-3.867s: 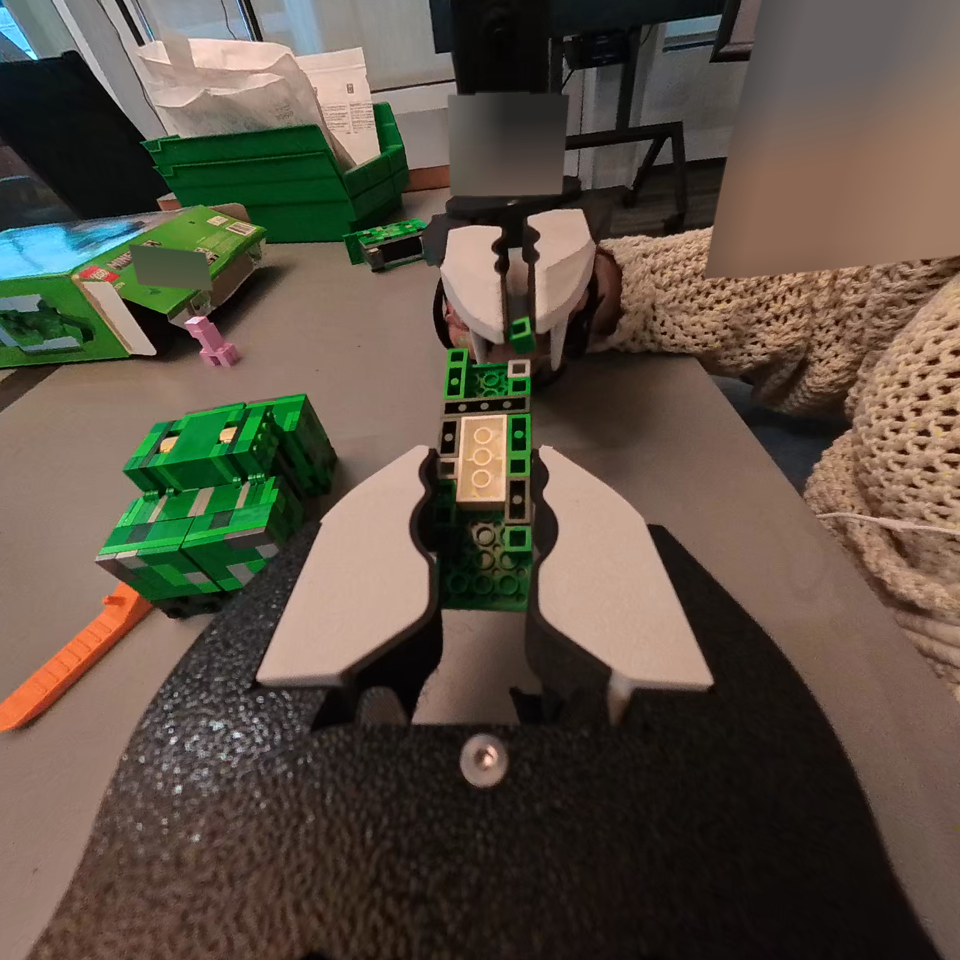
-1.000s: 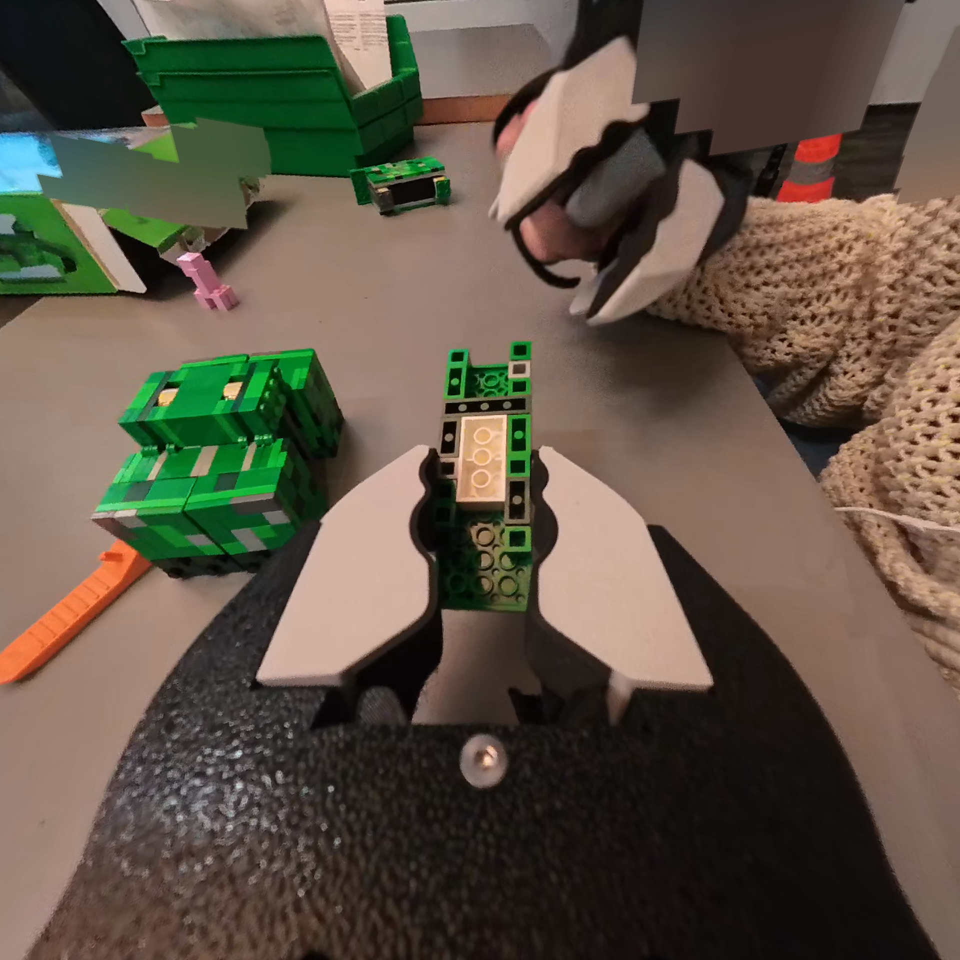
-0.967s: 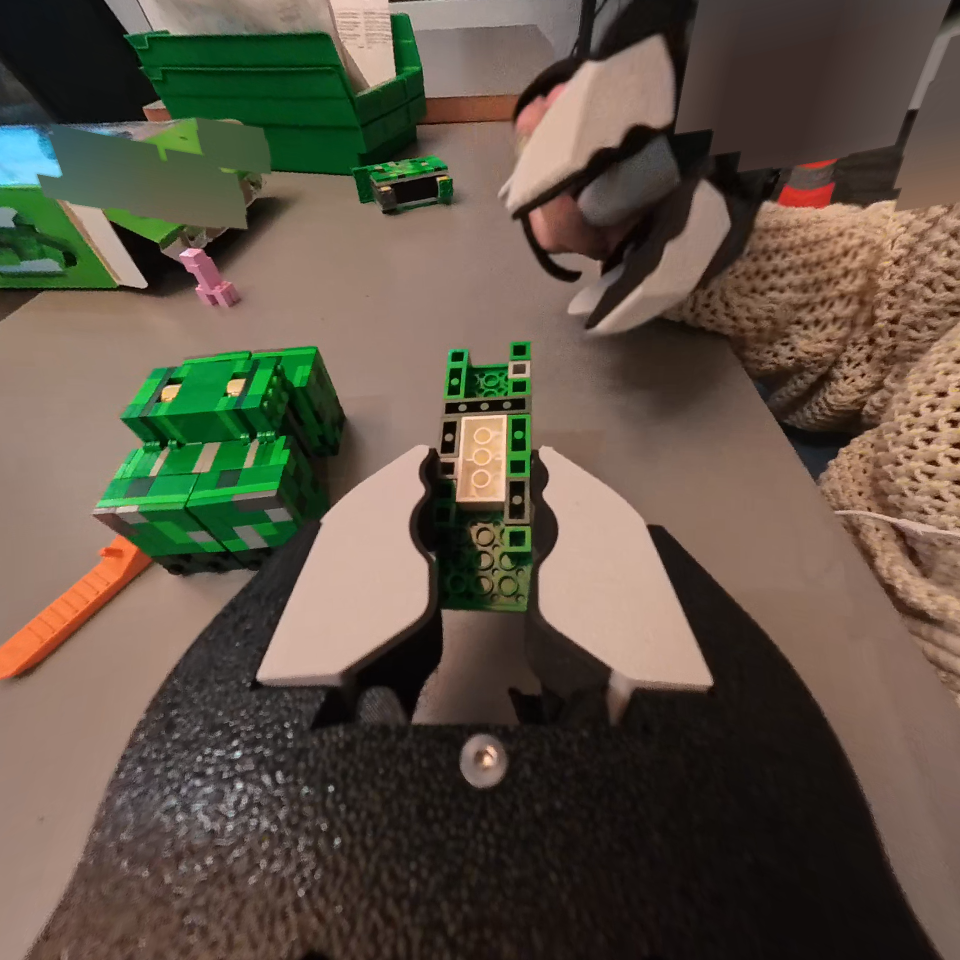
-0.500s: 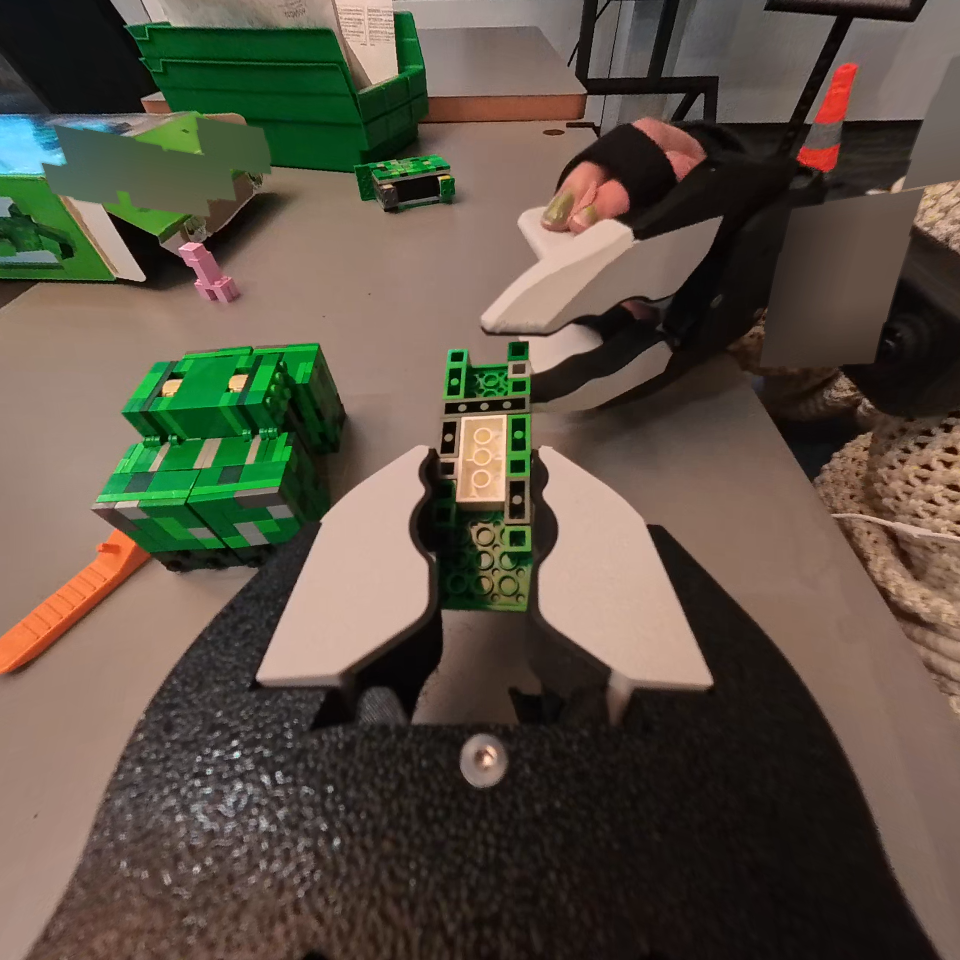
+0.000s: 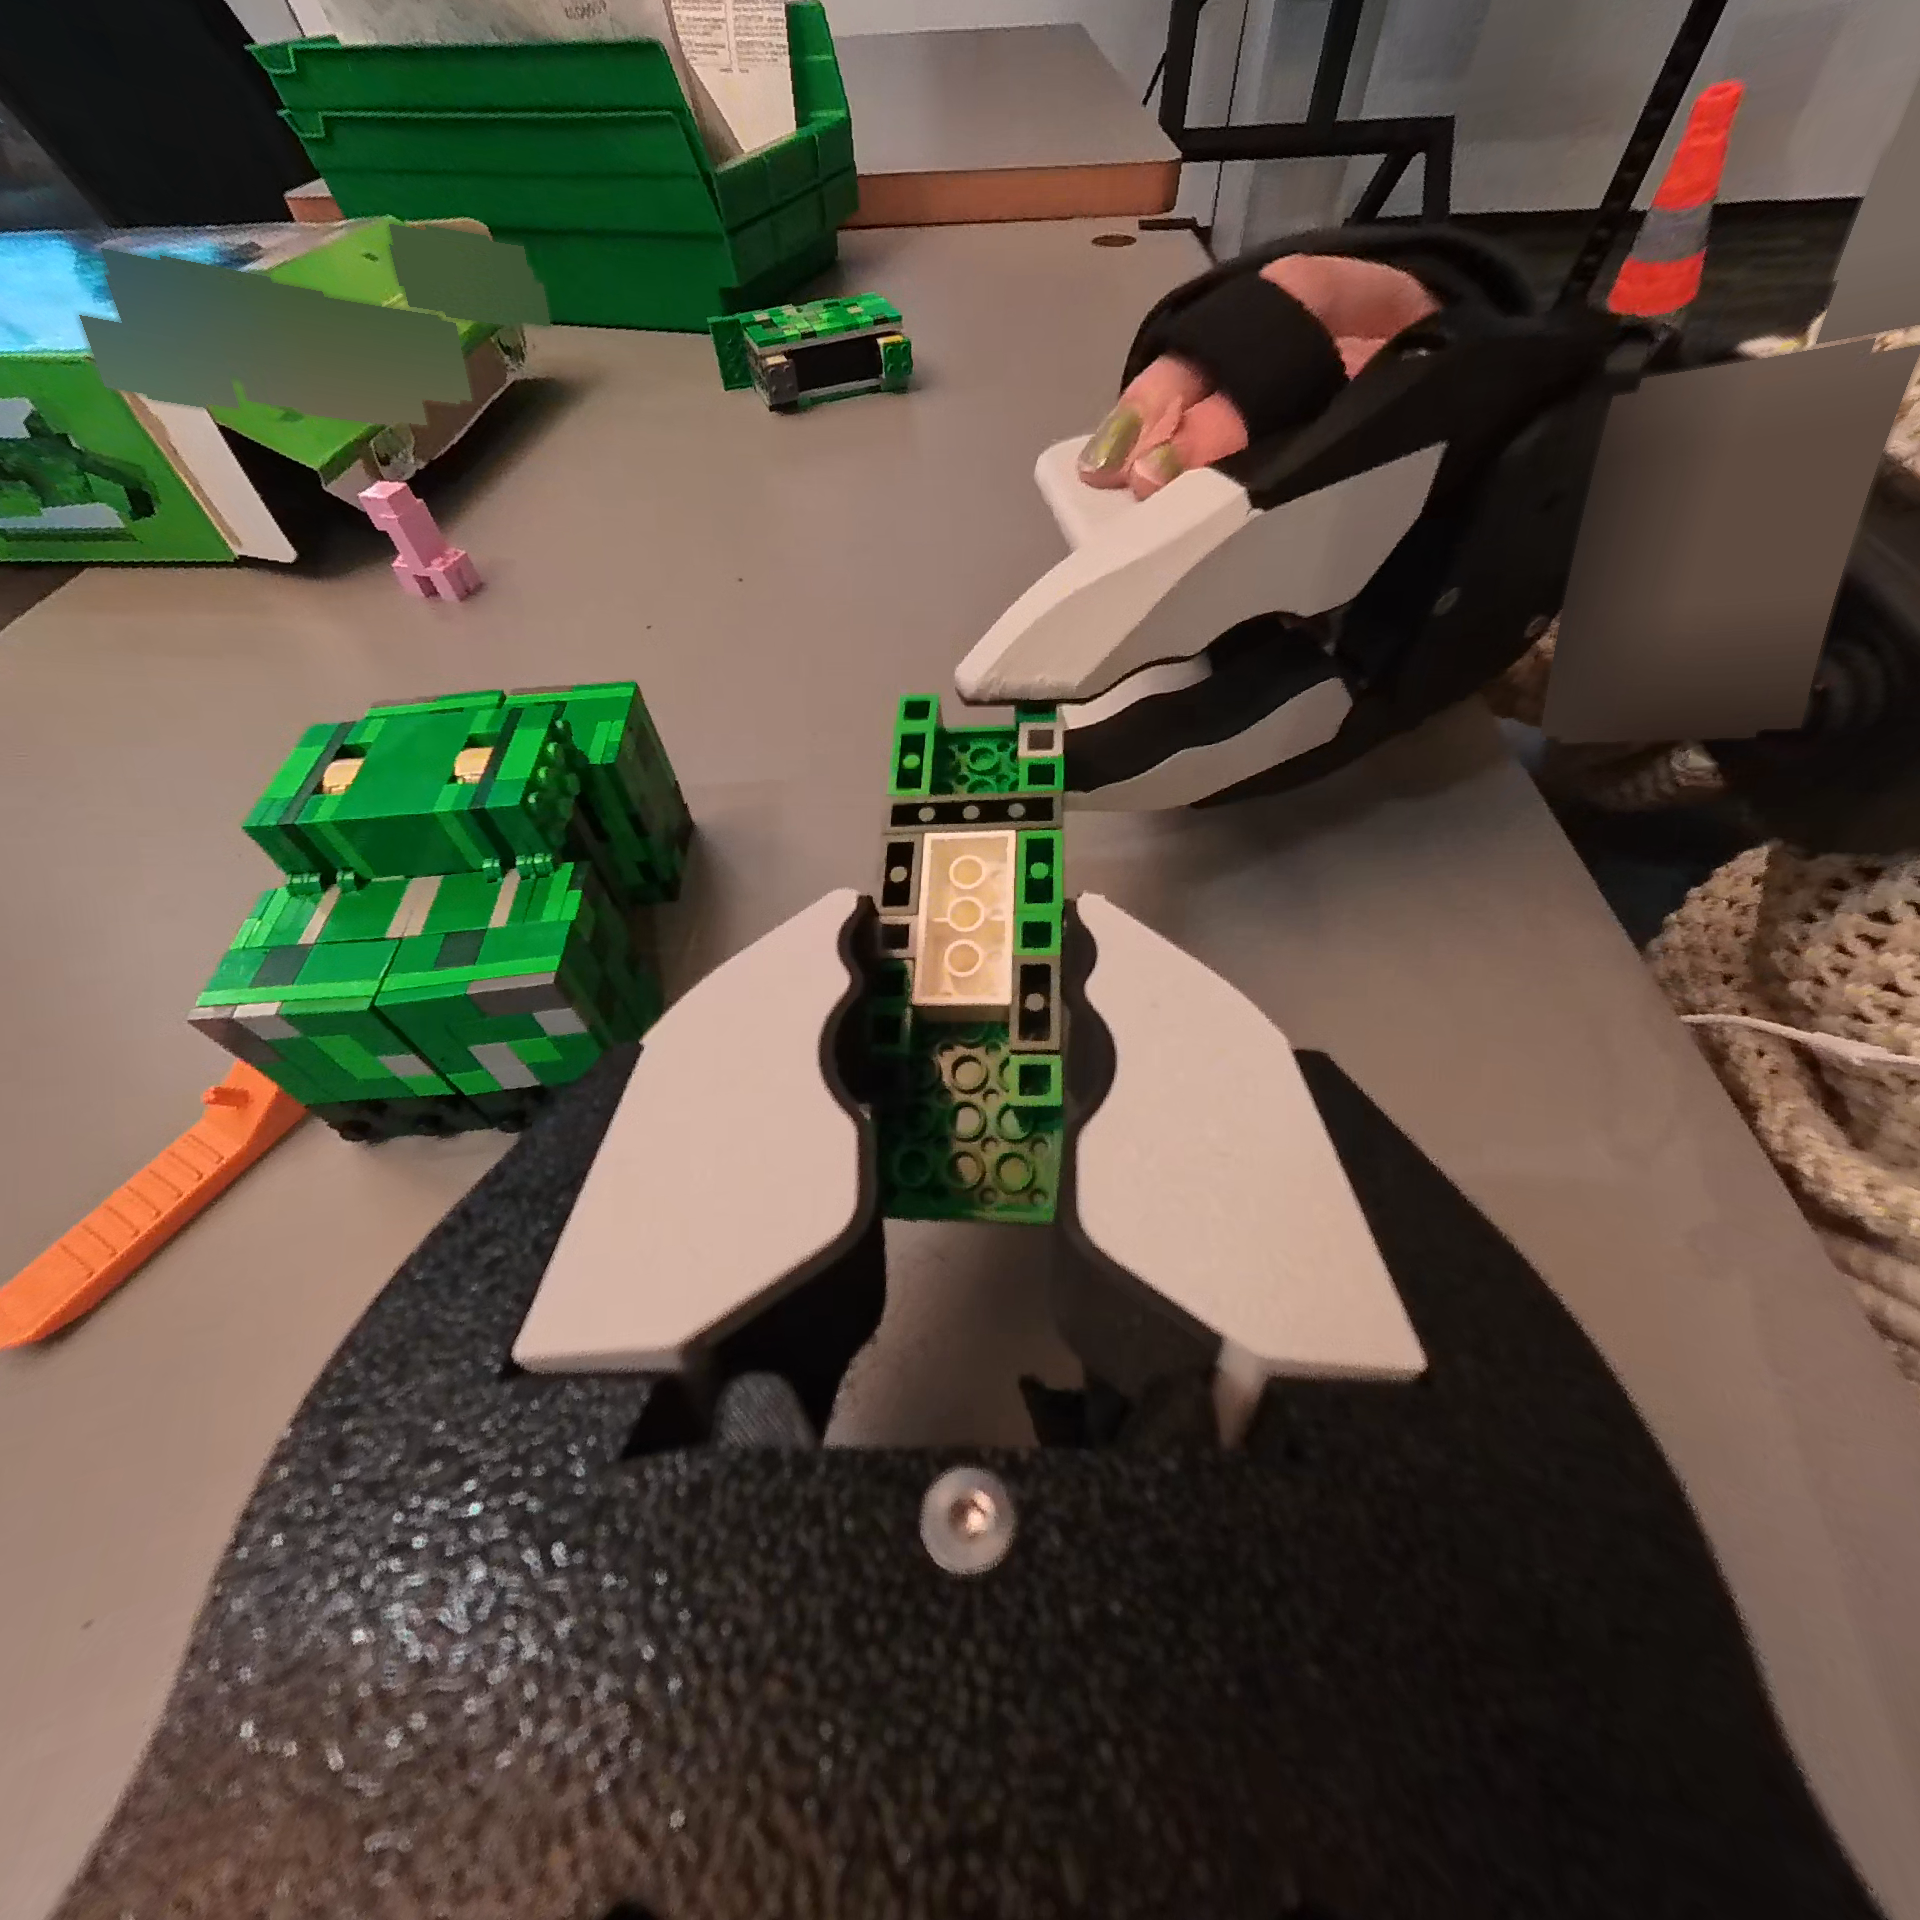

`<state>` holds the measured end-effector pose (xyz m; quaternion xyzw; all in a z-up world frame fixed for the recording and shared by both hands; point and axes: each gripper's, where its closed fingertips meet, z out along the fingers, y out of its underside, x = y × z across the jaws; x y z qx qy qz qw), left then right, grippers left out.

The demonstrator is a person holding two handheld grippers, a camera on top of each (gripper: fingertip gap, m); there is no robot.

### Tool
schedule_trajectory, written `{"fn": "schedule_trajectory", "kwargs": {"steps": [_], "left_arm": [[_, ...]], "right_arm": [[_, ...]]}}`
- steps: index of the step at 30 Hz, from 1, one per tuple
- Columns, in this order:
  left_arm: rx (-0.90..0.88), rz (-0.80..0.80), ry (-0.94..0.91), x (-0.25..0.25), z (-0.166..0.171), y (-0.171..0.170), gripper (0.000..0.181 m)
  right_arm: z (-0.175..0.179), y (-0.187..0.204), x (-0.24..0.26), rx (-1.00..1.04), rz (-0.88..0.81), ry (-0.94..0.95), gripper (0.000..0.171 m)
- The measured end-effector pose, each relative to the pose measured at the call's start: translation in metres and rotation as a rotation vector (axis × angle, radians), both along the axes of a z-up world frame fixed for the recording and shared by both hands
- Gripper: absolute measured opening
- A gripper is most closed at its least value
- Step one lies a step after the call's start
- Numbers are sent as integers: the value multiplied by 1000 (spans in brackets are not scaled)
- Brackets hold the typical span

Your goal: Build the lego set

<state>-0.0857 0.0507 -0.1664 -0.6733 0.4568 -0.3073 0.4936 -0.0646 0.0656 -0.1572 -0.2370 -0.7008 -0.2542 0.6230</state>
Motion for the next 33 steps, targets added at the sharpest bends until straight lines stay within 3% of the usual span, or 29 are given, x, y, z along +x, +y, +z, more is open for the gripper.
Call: {"fn": "schedule_trajectory", "kwargs": {"steps": [7,12,16,20,24,26,33], "left_arm": [[-3,25,3,-1,-1,5,35],[243,94,96,-7,7,14,57],[506,93,281,-6,5,13,61],[673,79,488,-6,-12,13,58],[786,99,594,-8,-18,16,34],[787,82,600,-7,-21,14,20],[678,91,549,-10,-20,14,17]], "right_arm": [[-7,6,-1,-184,-12,24,19],[-23,12,1,-314,-52,-12,19],[-33,14,1,-511,-70,3,19],[-38,11,-1,-694,-64,31,19],[-39,7,-5,-772,-57,41,19],[-37,7,-6,-774,-63,53,19],[-33,8,-8,-750,-122,83,19]]}}
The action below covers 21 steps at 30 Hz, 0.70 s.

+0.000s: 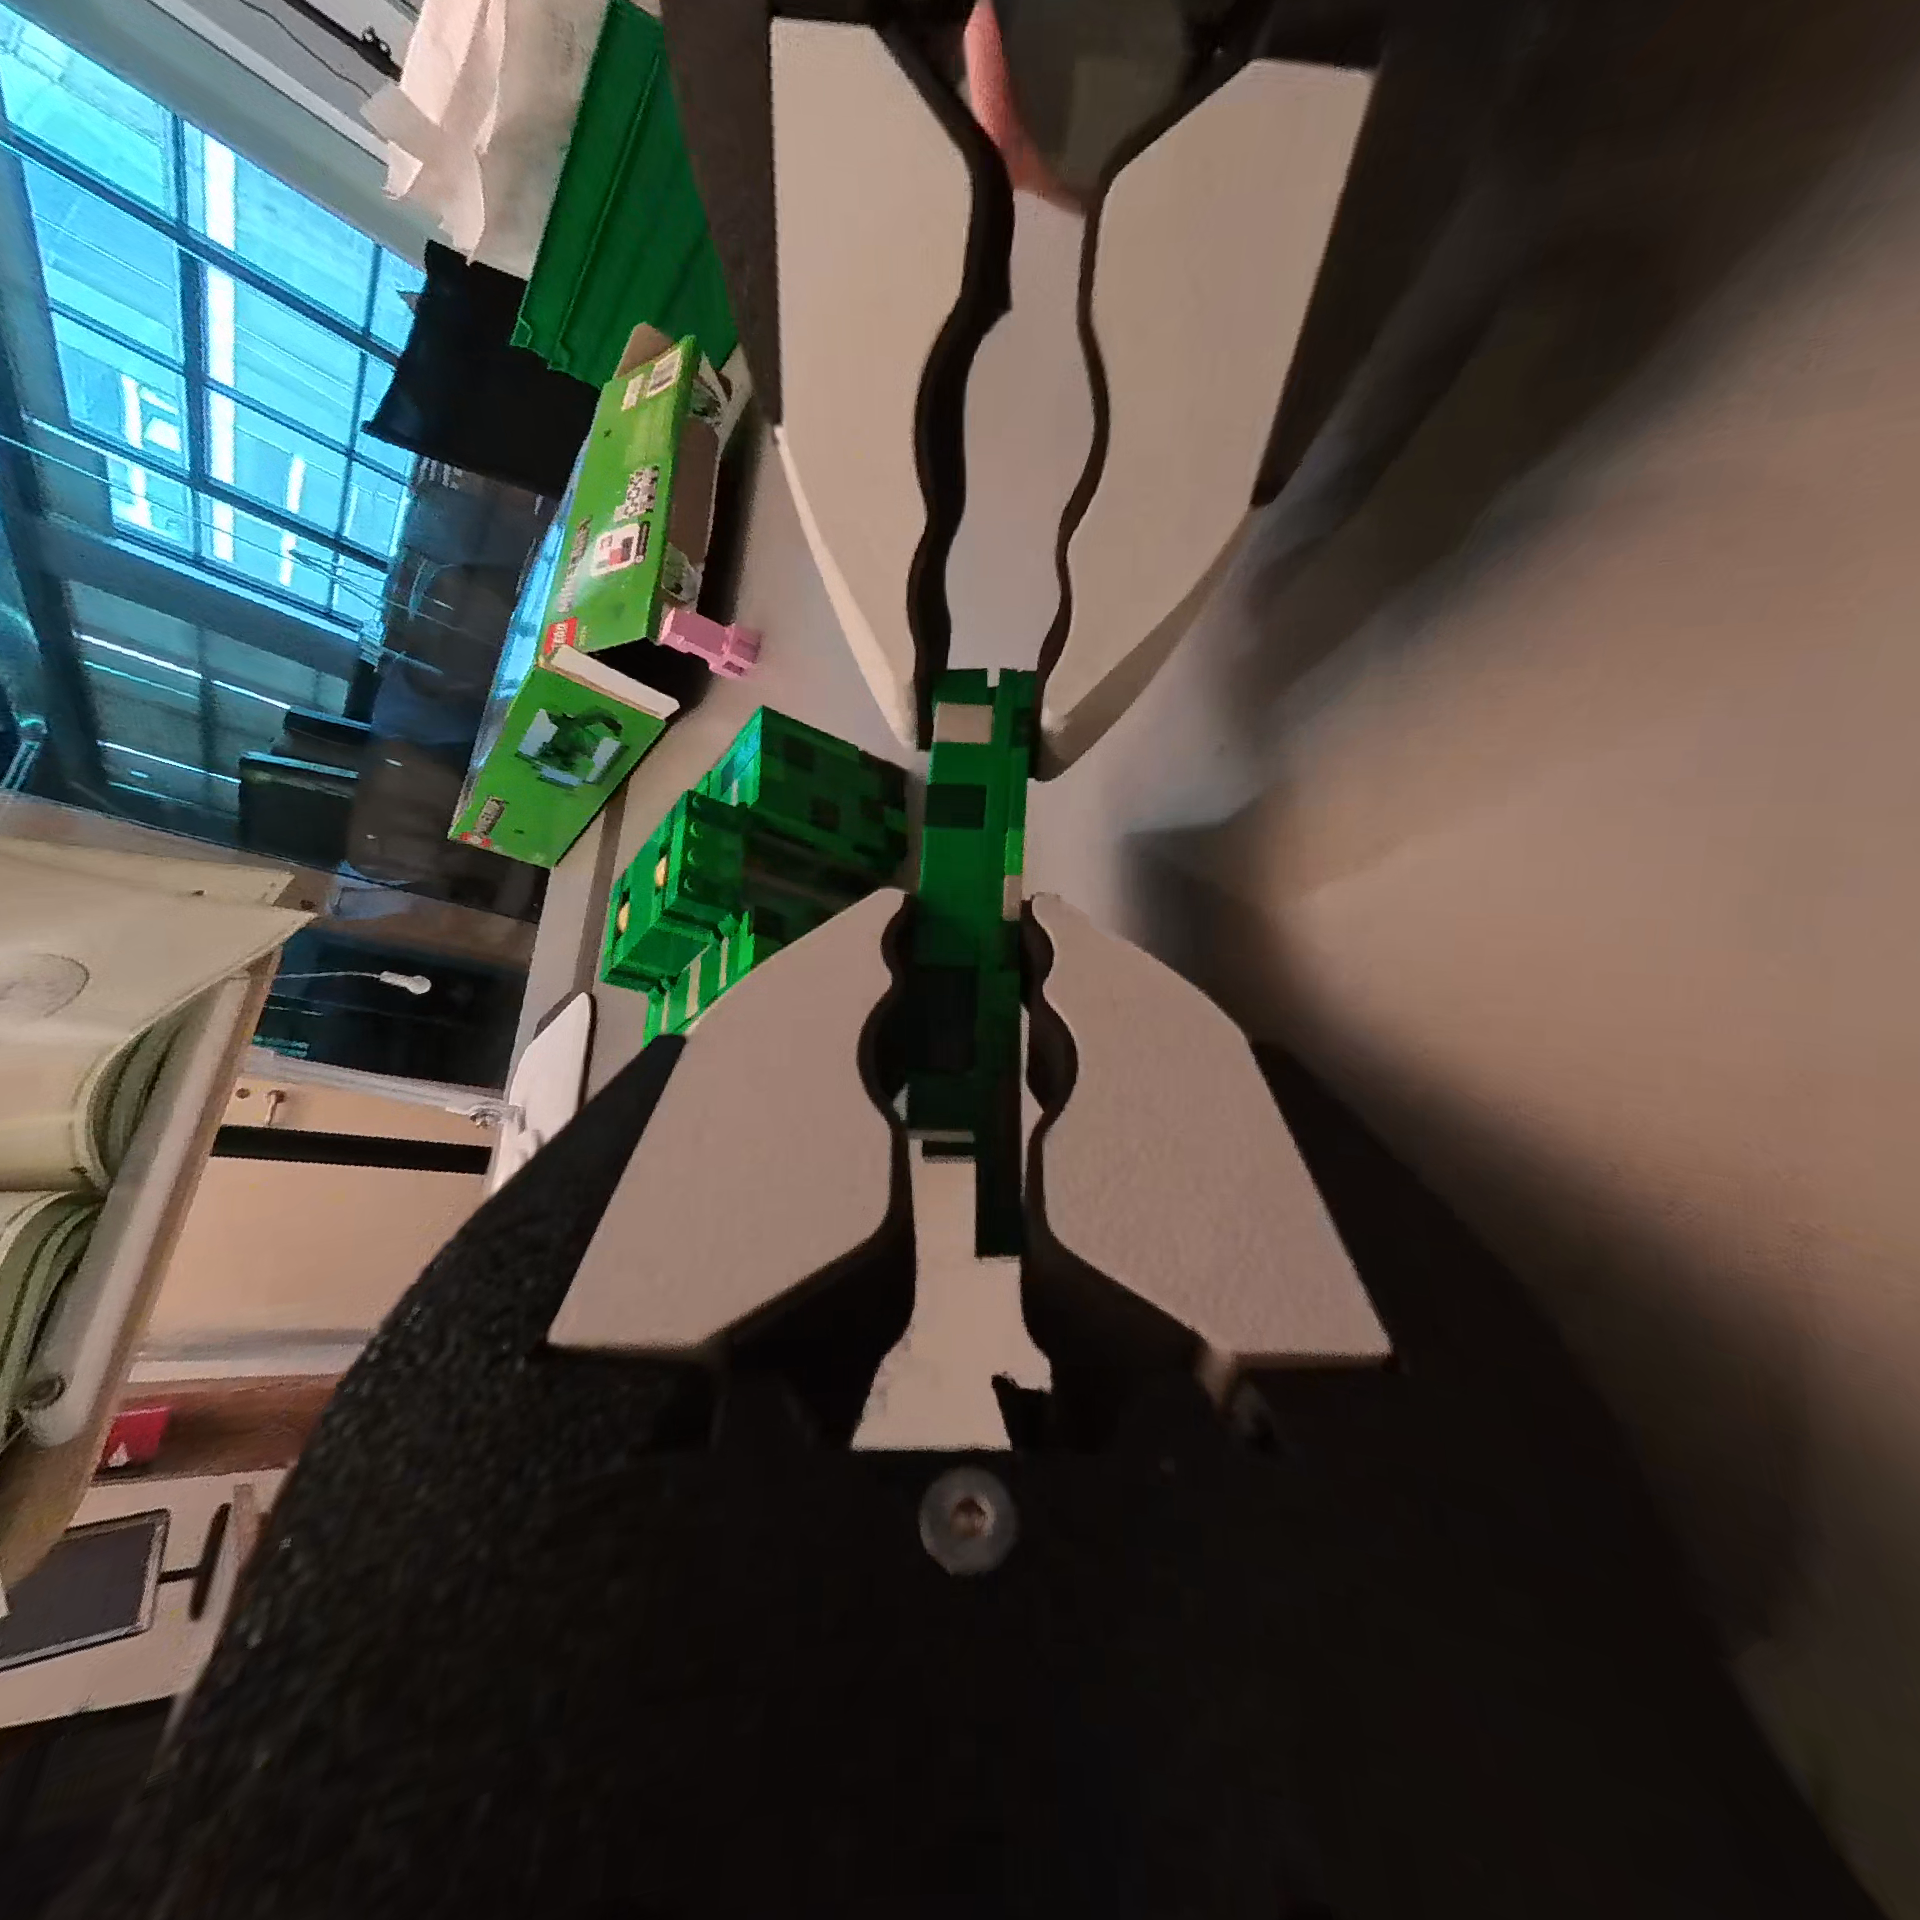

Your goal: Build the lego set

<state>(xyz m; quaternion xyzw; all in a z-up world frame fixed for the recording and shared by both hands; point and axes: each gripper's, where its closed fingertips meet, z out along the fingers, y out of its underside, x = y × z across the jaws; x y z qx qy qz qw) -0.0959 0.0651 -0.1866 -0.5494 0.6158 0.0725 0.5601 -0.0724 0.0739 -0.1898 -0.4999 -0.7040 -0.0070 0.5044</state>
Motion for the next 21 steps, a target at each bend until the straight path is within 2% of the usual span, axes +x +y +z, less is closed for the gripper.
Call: {"fn": "schedule_trajectory", "kwargs": {"steps": [9,15,17,19,21], "left_arm": [[-21,13,-1,-3,-2,1,17],[-29,6,4,-2,-5,0,17],[-5,5,-18,-1,-1,0,20],[28,0,-29,2,2,1,30],[56,-31,4,3,1,-2,28]], "right_arm": [[2,0,0,77,-63,-21,19],[-3,-2,0,44,-54,-28,19],[-3,-2,-1,22,-46,-15,19],[-6,-4,-2,-21,-36,-9,19],[-7,-6,-4,-22,-18,-15,19]]}}
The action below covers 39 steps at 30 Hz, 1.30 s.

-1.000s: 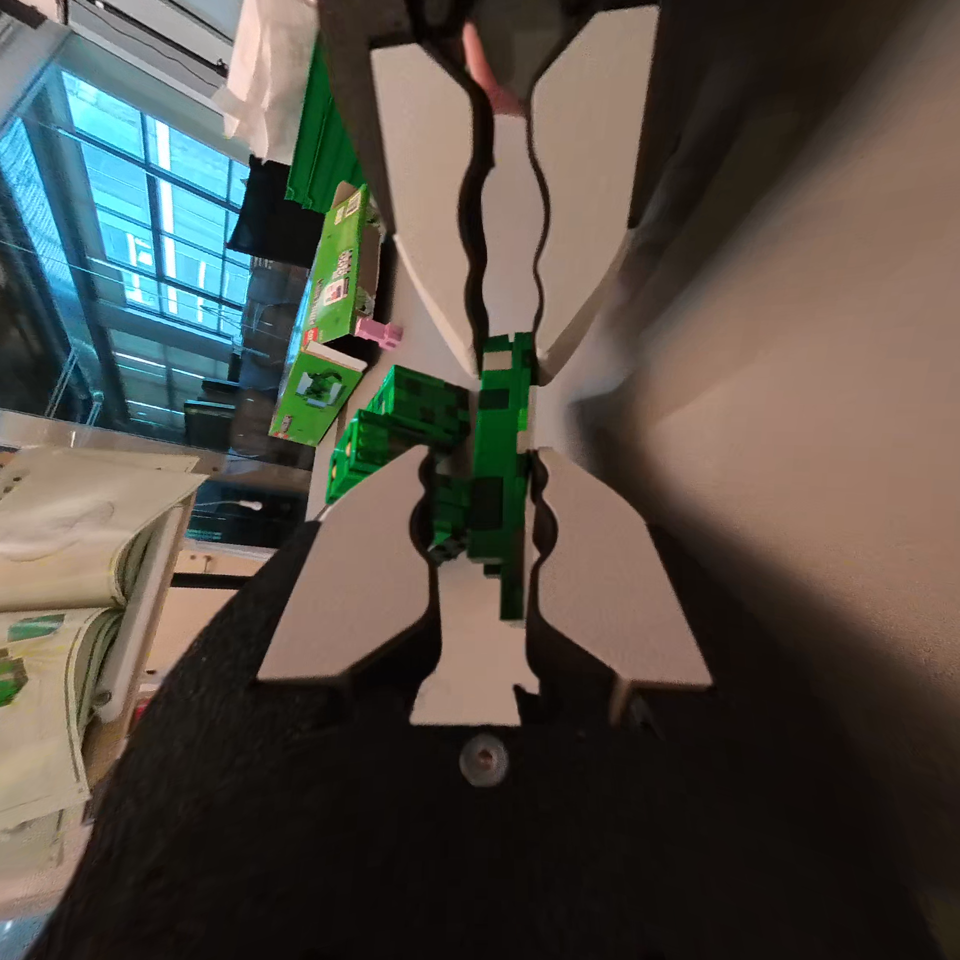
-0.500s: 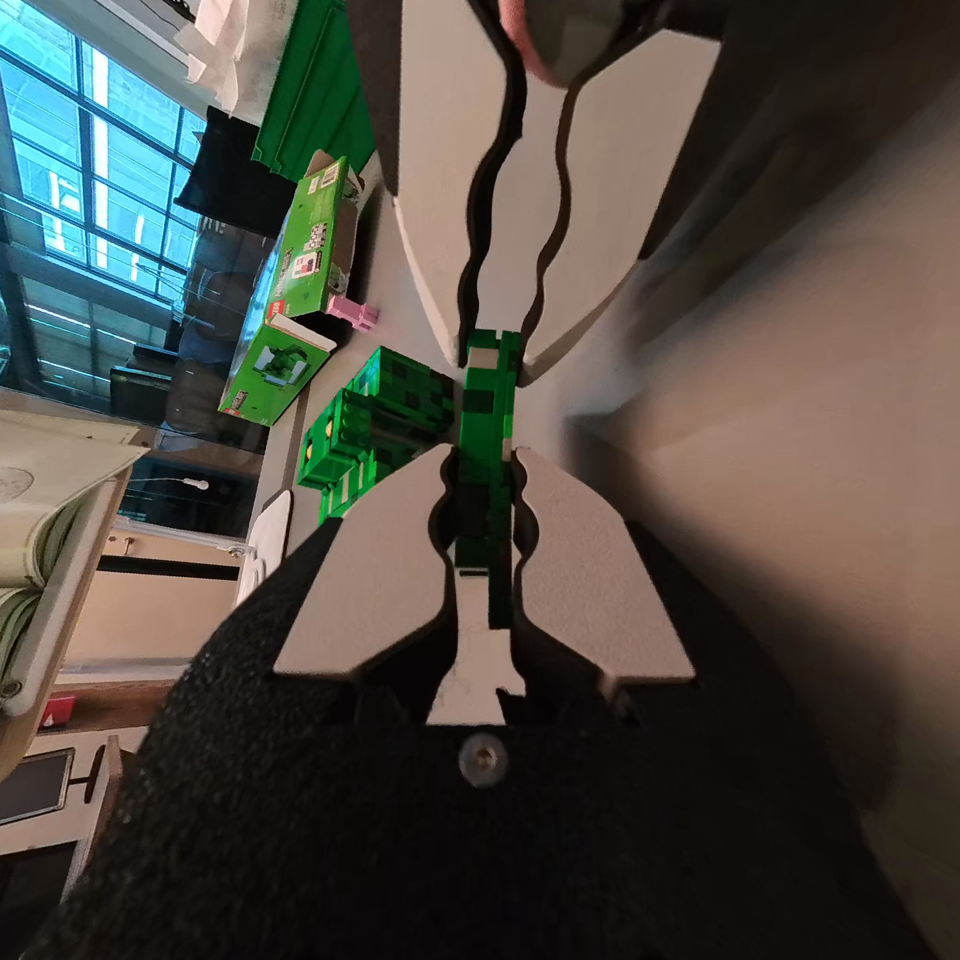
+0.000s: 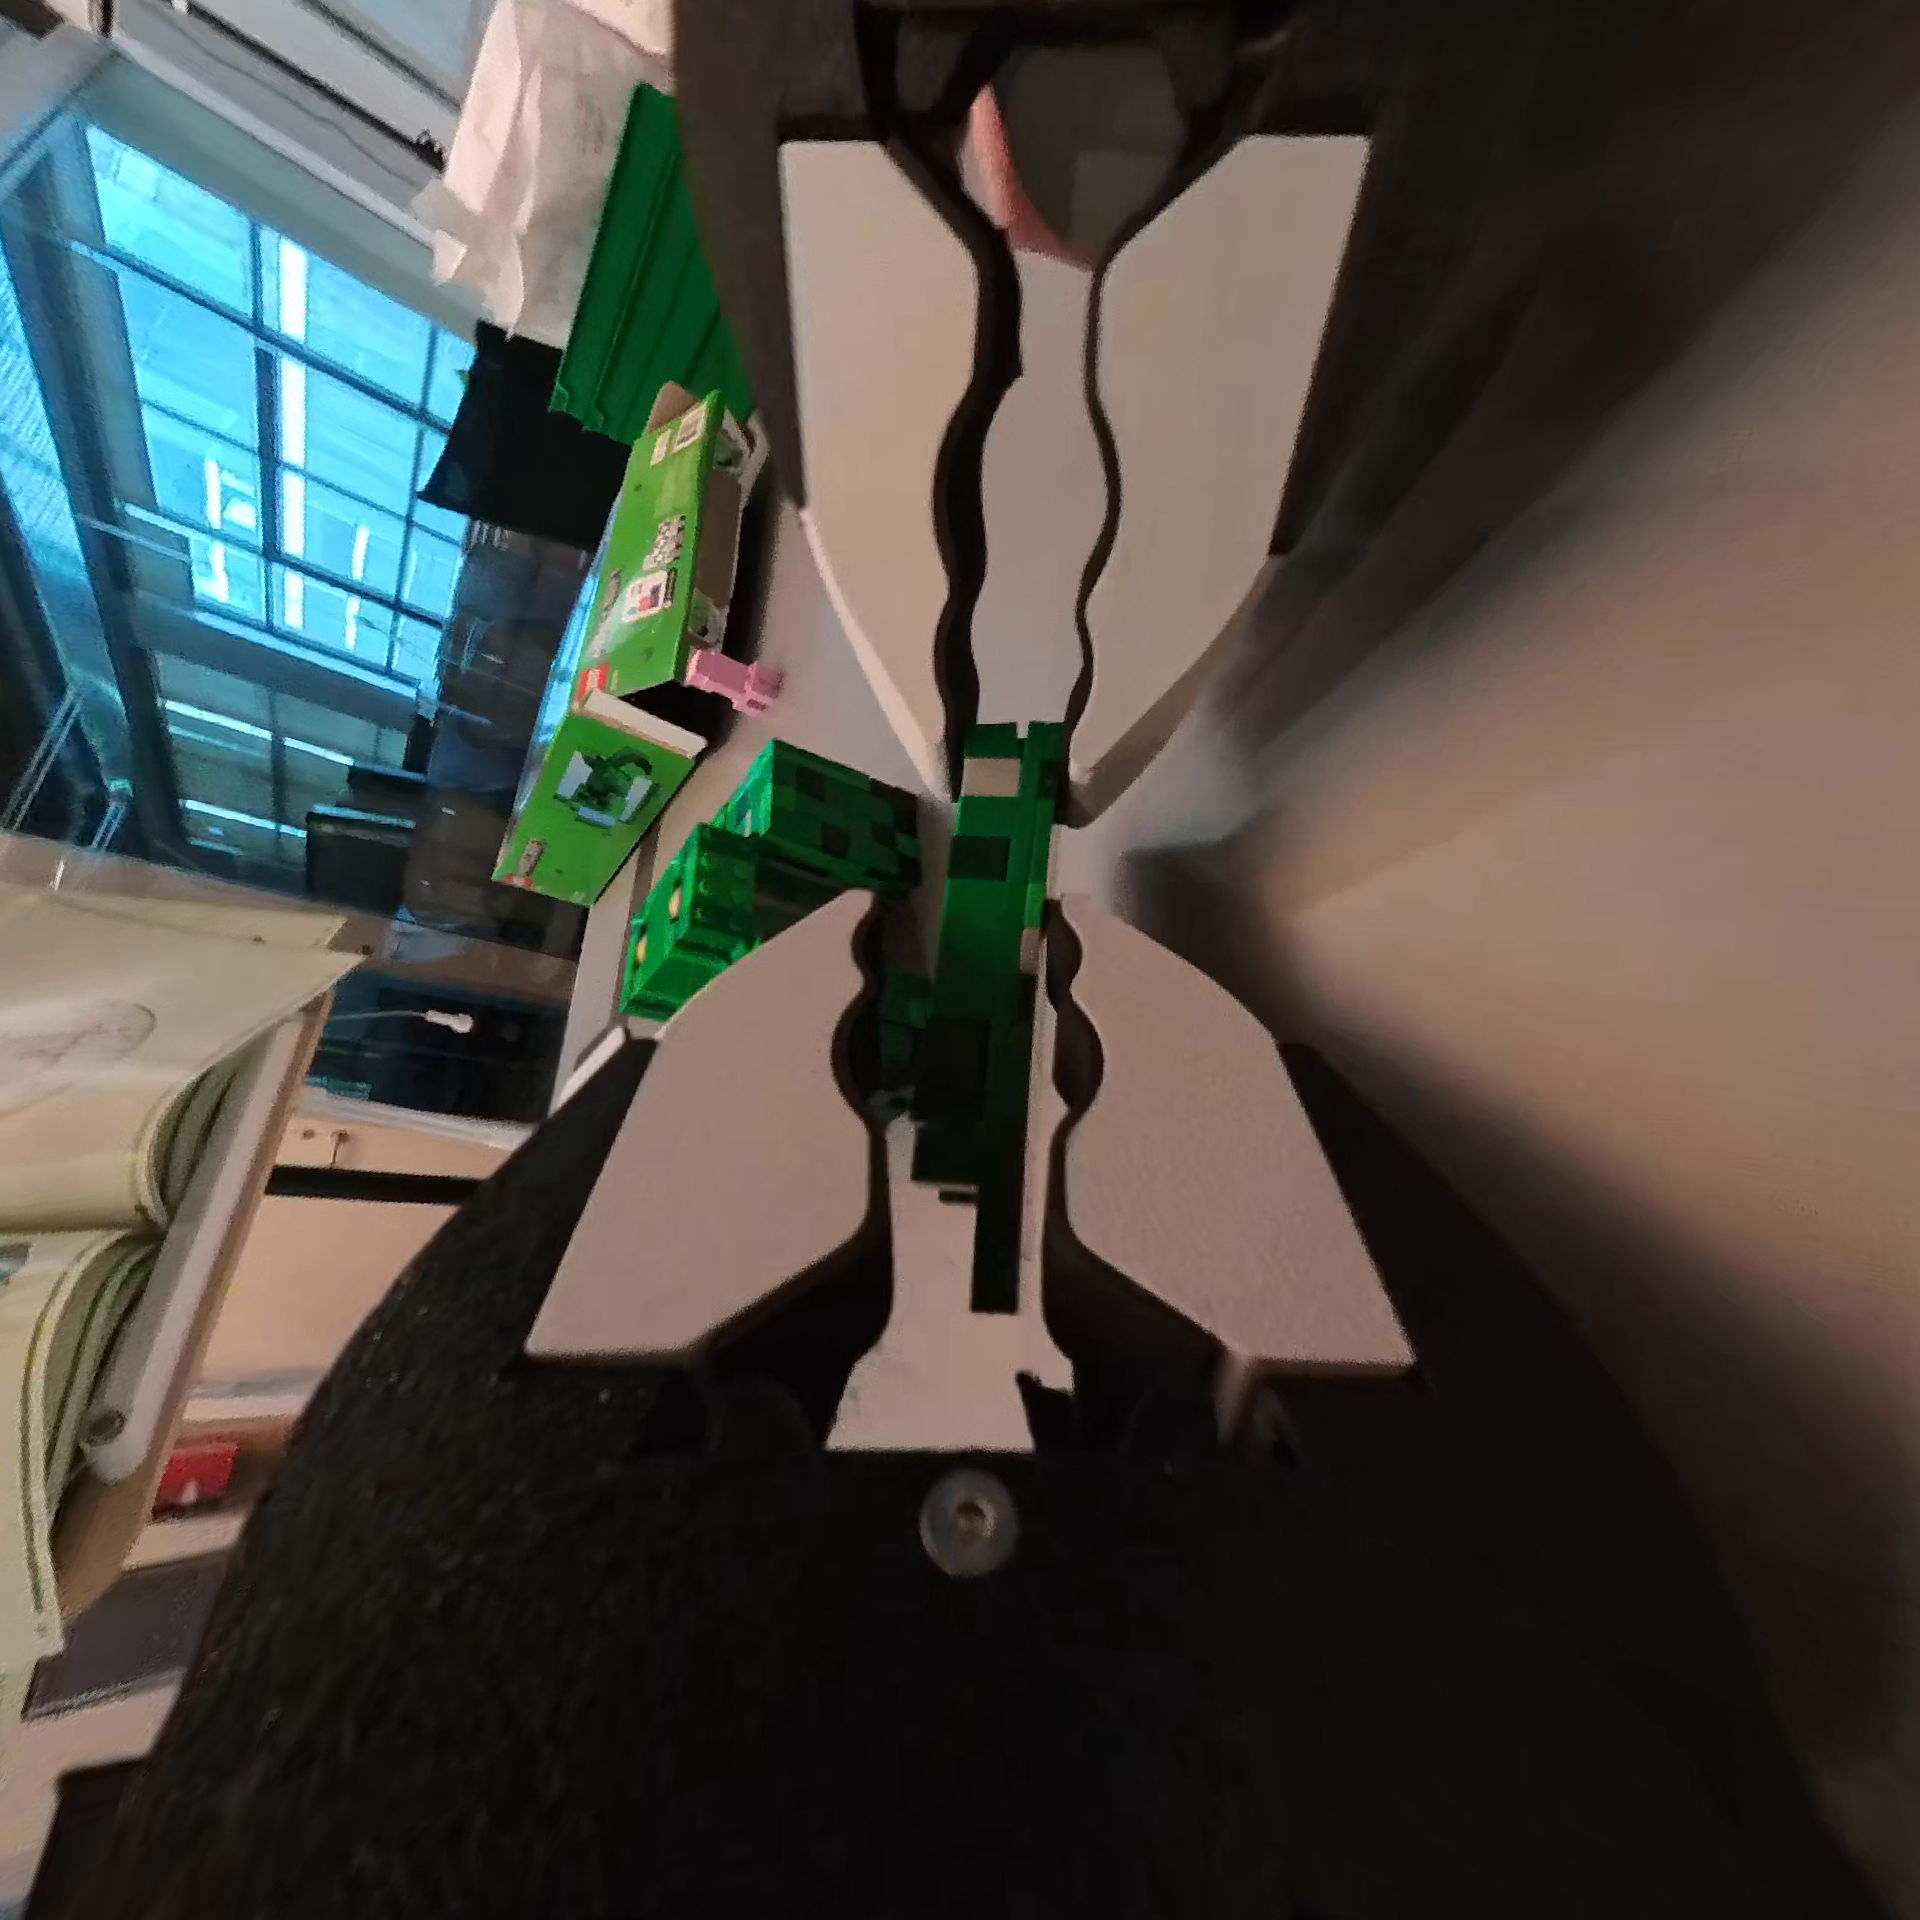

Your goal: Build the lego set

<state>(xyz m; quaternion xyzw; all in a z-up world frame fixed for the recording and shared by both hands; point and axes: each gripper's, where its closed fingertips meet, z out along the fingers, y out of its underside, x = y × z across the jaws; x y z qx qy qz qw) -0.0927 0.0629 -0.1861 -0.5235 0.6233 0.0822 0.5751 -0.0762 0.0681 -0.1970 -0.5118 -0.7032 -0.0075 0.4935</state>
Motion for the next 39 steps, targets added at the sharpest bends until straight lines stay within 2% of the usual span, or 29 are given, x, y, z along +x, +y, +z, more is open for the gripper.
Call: {"fn": "schedule_trajectory", "kwargs": {"steps": [3,11,14,20,32,38,39], "left_arm": [[-26,-41,42,3,-8,-7,18],[-171,-74,-94,3,2,-10,17],[-195,-87,-102,4,0,-12,17],[-235,-65,-103,2,-3,-11,17],[-161,-22,-19,-2,-9,-6,17],[-148,-18,-52,0,-6,-5,18],[-133,-9,-67,-1,-3,-4,24]], "right_arm": [[-4,-5,-1,-43,34,2,19],[7,-12,0,-161,122,139,23],[8,-14,0,-144,146,143,18],[6,-13,-2,-58,131,99,19],[-3,-6,-4,66,21,-36,17],[-2,-5,-4,-3,35,20,17],[-1,-5,-4,-13,39,32,17]]}}
